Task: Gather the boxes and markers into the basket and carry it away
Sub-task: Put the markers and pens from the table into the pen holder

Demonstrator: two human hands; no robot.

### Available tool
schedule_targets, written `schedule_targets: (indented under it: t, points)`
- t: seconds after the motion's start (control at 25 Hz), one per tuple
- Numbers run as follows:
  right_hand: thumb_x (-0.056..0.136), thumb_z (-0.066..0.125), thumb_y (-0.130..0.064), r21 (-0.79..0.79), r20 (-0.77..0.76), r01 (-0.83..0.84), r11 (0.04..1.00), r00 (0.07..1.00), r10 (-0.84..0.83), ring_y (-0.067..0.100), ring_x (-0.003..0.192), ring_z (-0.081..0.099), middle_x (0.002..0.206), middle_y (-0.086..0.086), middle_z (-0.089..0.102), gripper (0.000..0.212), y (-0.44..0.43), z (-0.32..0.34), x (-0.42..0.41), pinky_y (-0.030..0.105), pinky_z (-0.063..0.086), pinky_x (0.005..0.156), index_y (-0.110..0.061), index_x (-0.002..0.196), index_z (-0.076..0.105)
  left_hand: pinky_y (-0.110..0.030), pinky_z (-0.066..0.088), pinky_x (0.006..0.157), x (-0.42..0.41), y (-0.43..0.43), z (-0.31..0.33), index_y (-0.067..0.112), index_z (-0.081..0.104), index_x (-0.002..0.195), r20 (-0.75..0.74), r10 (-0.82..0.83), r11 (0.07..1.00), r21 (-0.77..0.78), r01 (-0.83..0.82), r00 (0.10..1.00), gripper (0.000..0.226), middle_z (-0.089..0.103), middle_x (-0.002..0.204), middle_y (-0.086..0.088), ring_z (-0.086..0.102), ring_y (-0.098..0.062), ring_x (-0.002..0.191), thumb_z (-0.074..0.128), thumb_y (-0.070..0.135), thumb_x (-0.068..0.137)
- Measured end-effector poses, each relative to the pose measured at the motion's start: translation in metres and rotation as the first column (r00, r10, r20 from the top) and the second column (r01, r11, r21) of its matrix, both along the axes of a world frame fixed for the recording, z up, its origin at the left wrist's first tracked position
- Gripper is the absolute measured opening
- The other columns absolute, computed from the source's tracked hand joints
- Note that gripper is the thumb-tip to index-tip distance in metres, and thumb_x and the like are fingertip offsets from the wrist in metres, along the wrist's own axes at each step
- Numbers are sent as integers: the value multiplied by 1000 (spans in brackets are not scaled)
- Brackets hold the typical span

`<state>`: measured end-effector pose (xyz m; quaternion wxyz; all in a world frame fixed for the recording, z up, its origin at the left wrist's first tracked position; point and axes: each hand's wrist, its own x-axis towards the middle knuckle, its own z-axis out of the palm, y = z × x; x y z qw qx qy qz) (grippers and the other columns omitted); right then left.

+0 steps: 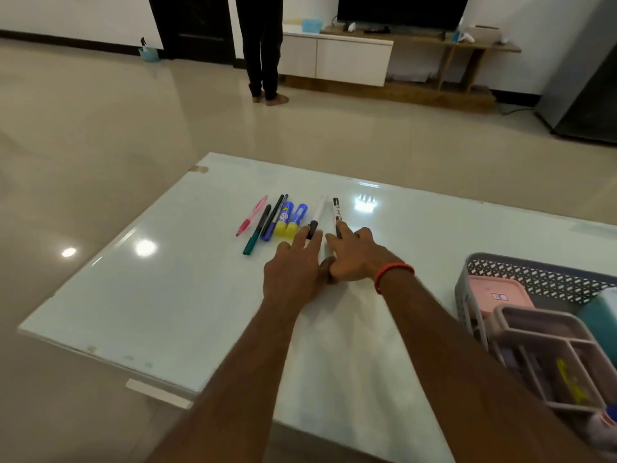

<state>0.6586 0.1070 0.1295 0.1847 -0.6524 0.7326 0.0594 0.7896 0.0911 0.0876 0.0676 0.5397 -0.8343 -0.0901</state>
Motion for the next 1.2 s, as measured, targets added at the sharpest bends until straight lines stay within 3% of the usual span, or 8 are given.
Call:
schedule_targets:
  t: [0.12,0.28,0.48,0.64,0.76,0.96,1.12,1.2]
  points:
    - [89,56,-35,-135,-6,6,991,1000,-7,29,136,27,159,-1,16,53,25,-5,2,46,43,95,-17,137,43,-39,49,86,-1,7,4,30,43,144,-93,30,999,41,-27,995,55,30,156,6,50,-22,124,47,57,96]
    - [93,58,-35,-373,23,131,918,991,-132,26,109,50,124,7,45,33,94,-7,15,38,51,79,-10,114,61,-35,53,72,-1,23,19,24,66,102,-65,-49,992,-123,41,997,30,56,108,3,58,-19,97,60,51,90]
    - [99,42,-12,-335,-50,82,939,993,-105,28,95,55,117,13,47,19,175,2,23,32,43,72,-10,112,56,-30,39,59,5,39,28,22,41,63,-94,-135,991,-23,133,986,28,44,74,4,59,-27,76,63,28,80]
    - [90,58,-19,-321,148,206,924,975,-166,16,84,55,101,2,53,14,230,19,23,30,54,78,-20,103,53,-28,43,55,23,51,41,23,50,70,-233,-250,964,32,264,940,23,60,70,5,59,-22,65,72,17,68]
    - [89,65,-23,-455,256,254,853,955,-147,9,80,60,92,-1,65,15,251,43,8,25,55,79,-19,103,64,-30,53,57,28,63,68,21,59,86,-369,-416,902,-51,429,831,28,67,72,9,63,-13,62,76,9,68]
    - [84,73,-14,-506,539,415,757,837,-99,2,83,65,94,-8,67,22,274,82,-34,14,55,77,-19,105,67,-23,53,62,19,90,110,13,68,78,-557,-465,869,-141,474,687,17,70,73,2,63,-14,67,78,1,70]
    - [83,73,-13,-523,790,667,531,613,9,9,83,72,92,-2,75,22,293,118,-75,19,58,74,-13,106,71,-27,58,73,-5,110,144,8,72,82,-707,-443,828,-87,554,551,14,74,82,-4,71,-22,75,79,-2,76]
    - [86,71,-14,-538,810,731,420,586,17,12,85,73,96,0,75,27,301,125,-94,21,58,75,-11,113,70,-34,59,78,-18,122,156,7,71,83,-803,-413,792,-84,604,430,14,75,85,-9,71,-30,81,78,-4,77]
